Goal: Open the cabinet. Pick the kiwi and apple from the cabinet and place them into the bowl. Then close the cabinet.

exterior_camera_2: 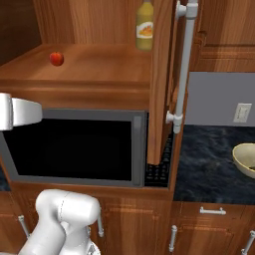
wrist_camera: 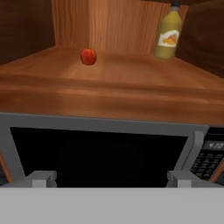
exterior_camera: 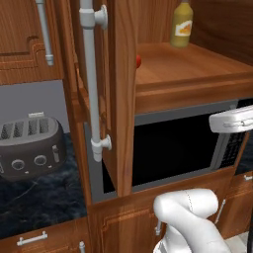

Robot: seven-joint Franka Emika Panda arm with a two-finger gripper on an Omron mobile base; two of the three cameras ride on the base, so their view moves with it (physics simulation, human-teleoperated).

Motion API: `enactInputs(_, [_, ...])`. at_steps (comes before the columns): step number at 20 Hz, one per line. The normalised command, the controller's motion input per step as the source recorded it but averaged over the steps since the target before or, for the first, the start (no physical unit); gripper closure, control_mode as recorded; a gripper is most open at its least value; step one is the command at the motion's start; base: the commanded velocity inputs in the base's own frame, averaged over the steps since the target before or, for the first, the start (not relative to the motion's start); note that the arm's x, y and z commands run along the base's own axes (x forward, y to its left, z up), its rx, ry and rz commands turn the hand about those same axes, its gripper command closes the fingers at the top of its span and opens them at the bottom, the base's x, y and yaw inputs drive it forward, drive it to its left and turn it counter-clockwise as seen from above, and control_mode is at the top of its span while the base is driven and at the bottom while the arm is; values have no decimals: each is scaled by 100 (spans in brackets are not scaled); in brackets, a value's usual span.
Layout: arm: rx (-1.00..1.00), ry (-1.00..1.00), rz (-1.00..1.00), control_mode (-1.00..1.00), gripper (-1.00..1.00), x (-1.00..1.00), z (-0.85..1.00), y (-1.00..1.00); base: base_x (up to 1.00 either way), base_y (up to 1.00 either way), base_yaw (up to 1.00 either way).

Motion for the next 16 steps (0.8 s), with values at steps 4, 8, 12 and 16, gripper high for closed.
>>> enactInputs(4, [0, 0, 0, -100, -100, 0, 24, 19, 0, 0, 0])
enactInputs(8, [0, 0, 1, -100, -100, 1, 13, 16, 0, 0, 0])
enactInputs(12, [1, 0, 8, -100, -100, 16, 0, 6, 0, 0, 0])
enactInputs(16, [3, 0, 9, -100, -100, 28, 0, 0, 0, 0, 0])
